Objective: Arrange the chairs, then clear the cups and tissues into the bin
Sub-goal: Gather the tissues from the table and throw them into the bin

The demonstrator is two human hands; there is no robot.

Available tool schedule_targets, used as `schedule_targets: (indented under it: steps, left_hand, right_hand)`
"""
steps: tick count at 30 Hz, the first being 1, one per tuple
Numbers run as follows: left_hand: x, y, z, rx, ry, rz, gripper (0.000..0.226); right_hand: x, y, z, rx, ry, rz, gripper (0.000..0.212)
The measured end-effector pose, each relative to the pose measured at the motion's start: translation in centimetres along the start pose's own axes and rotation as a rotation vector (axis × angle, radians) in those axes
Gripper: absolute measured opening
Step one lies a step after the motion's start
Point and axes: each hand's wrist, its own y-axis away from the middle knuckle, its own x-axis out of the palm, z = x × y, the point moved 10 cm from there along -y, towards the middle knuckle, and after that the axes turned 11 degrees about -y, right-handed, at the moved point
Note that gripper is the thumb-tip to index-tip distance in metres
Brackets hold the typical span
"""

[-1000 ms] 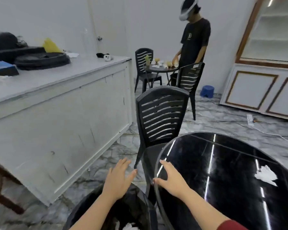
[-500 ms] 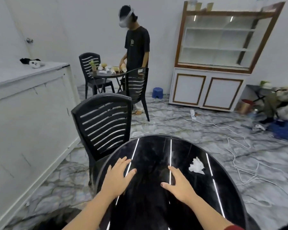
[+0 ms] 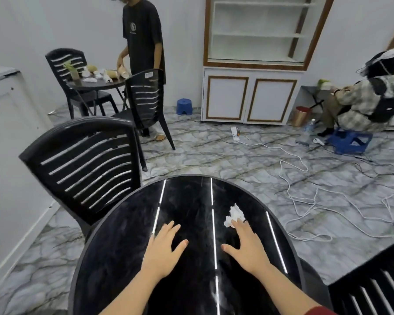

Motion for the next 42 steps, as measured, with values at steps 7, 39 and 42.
schedule_targets:
  steps: [7, 39, 42]
  left_hand:
    - [2.9, -2.2, -0.3, 0.102, -0.190, -0.002, 0.085]
    - [4.7, -2.8, -0.1, 0.139, -0.318, -0.091, 0.068]
    - [5.0, -2.9, 0.1, 0.142, -0.338, -0.091, 0.065]
  right_hand:
    - [-0.4, -1.7, -2.3, 0.052, 0.028, -0.085, 0.076]
    - [1.9, -6.2, -4.7, 0.162, -0.358, -0.210, 0.040]
    - [1.6, -5.5, -4.7, 0.192, -0.425, -0.262, 0.032]
